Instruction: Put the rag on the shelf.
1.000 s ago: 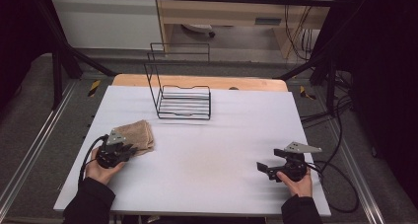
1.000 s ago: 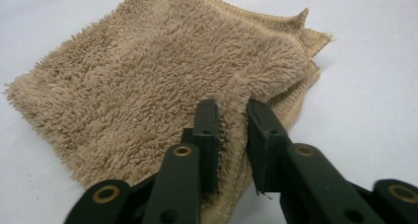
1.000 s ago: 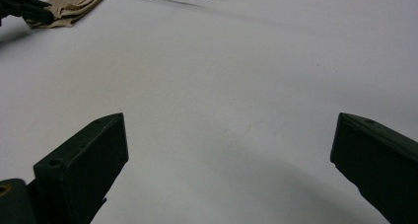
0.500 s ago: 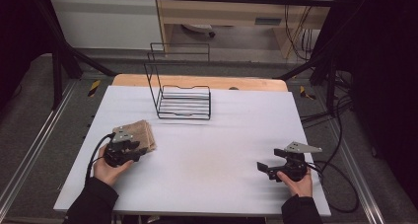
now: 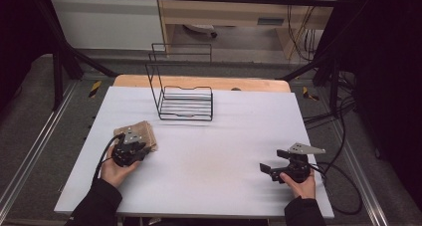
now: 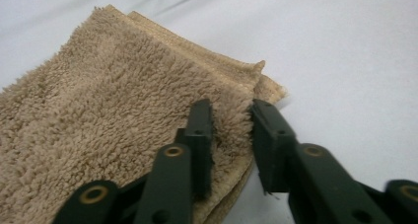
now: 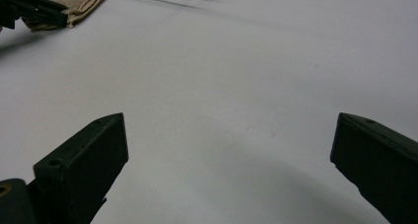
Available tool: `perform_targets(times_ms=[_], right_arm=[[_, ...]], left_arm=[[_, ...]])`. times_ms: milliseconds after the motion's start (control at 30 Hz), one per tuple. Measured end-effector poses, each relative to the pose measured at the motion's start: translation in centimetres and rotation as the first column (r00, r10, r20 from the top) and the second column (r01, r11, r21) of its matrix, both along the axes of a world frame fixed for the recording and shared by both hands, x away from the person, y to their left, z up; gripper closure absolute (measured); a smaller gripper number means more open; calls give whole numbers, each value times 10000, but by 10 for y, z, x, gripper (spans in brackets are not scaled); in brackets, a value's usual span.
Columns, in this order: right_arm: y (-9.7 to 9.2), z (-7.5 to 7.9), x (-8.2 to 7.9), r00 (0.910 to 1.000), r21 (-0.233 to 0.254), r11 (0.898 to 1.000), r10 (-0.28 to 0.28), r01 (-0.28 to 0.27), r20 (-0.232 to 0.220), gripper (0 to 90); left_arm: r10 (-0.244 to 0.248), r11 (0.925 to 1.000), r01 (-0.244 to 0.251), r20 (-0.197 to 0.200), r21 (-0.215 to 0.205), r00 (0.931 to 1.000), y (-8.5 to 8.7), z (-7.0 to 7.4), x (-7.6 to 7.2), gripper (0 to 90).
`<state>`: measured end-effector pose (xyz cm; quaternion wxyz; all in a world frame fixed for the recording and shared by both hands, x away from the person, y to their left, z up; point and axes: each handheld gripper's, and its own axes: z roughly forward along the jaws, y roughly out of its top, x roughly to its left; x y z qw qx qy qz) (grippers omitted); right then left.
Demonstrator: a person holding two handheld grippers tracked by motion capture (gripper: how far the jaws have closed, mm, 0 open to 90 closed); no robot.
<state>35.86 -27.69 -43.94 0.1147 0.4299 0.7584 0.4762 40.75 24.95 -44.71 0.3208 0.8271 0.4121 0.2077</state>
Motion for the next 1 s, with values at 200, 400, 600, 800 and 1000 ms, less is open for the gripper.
perform_targets(times_ms=[200,400,600,800,1000], right_arm=[[1,-1,0,10000,-14,10000,24,-24,-5,16],[1,-1,0,10000,-23,10000,51,-51,-25,17],[1,-1,0,9999,-1,10000,66,-66,-91,18],[2,-1,0,9999,-5,10000,62,-62,-113,18],[2,-1,0,9999,-20,10000,39,-39,-105,19]], left_arm=[[80,9994,-88,-245,-331,9997,4,2,2,805],[-166,9970,135,-406,-756,9990,10,11,-3,819],[-693,9916,626,-558,-1130,9960,13,19,-20,820],[-1212,9830,1114,-598,-1462,9908,7,22,-41,818],[-1424,9819,1293,-896,-1381,9857,6,15,-56,813]])
